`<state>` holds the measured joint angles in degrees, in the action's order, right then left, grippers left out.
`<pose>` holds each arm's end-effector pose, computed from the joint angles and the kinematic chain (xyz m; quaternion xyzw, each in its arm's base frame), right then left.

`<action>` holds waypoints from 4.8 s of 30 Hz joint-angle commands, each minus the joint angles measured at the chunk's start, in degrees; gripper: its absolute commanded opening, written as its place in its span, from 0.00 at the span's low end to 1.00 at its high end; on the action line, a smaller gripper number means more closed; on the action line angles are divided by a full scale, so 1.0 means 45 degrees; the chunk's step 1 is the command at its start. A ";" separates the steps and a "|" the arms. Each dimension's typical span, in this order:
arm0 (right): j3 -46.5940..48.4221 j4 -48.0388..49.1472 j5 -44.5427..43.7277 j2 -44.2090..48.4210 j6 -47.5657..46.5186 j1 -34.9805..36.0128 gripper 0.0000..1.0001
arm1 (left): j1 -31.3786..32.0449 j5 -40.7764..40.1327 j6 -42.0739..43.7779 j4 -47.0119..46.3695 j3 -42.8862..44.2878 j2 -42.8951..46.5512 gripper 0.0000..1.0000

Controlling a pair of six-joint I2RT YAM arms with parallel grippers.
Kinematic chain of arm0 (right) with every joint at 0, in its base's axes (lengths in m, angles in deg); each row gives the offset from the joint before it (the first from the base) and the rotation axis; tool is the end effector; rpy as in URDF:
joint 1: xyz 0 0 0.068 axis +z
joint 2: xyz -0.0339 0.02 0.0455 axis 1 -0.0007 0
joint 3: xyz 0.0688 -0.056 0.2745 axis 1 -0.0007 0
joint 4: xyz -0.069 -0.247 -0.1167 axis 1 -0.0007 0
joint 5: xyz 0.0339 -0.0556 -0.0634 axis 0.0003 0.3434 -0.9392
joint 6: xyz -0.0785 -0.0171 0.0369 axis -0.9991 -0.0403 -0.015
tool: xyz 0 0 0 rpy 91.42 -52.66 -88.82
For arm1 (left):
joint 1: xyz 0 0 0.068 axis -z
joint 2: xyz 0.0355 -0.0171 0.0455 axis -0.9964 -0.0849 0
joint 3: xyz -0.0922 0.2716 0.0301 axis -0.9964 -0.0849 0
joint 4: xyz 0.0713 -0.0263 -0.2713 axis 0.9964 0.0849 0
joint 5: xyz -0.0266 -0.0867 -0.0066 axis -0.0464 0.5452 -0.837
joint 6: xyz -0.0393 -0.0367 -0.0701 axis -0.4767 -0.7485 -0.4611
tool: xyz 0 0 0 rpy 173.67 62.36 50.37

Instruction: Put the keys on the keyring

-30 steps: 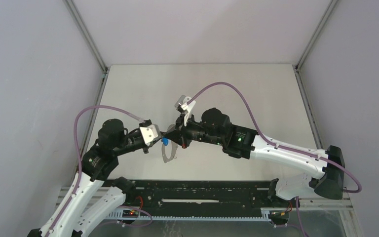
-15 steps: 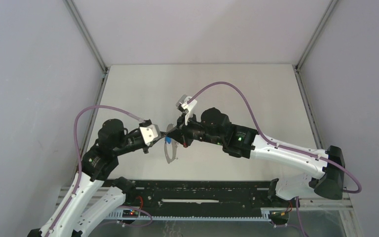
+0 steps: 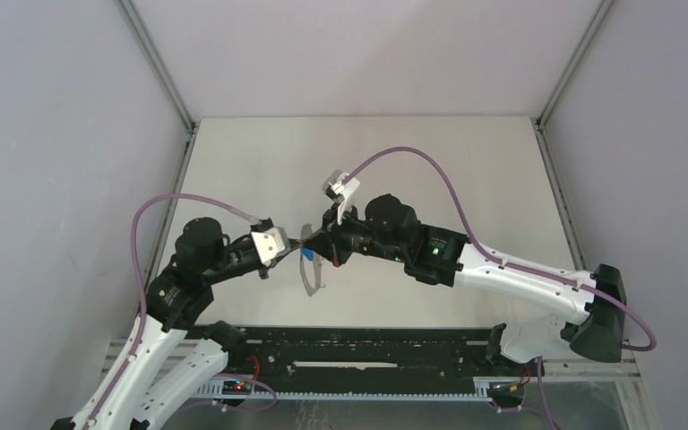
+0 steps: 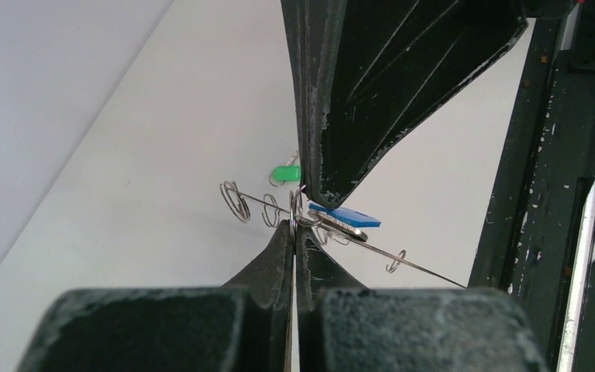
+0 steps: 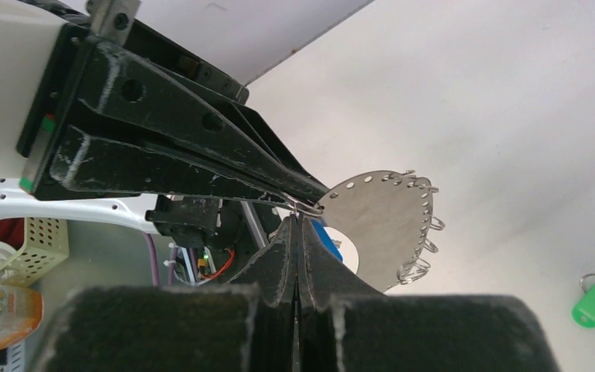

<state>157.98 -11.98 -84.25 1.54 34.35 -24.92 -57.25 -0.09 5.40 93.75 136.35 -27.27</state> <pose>0.1554 0.3443 0.3765 -0.3327 0.7045 0.4282 0.4579 0.1268 -0.1147 0.3440 0.5096 0.6079 -0.2250 0.5658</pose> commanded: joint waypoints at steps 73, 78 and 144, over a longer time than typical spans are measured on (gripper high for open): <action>-0.0254 0.1678 0.8189 0.2058 -0.3009 -0.2248 0.50 | 0.0055 0.4565 -0.3471 -0.1796 0.0712 -0.0131 0.00; -0.0102 0.1343 0.8557 0.1791 -0.3610 -0.1920 0.46 | 0.0055 0.5055 -0.3816 -0.1804 0.0906 -0.0192 0.00; 0.6223 -0.8130 0.3635 -0.1892 -0.6866 0.0408 0.00 | 0.0204 0.4271 0.0763 0.3270 0.2652 -0.1121 0.05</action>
<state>181.67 -46.80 -66.05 -6.43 5.30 -23.83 -57.10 18.68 5.46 106.17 144.74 -32.16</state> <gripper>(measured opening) 0.006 0.100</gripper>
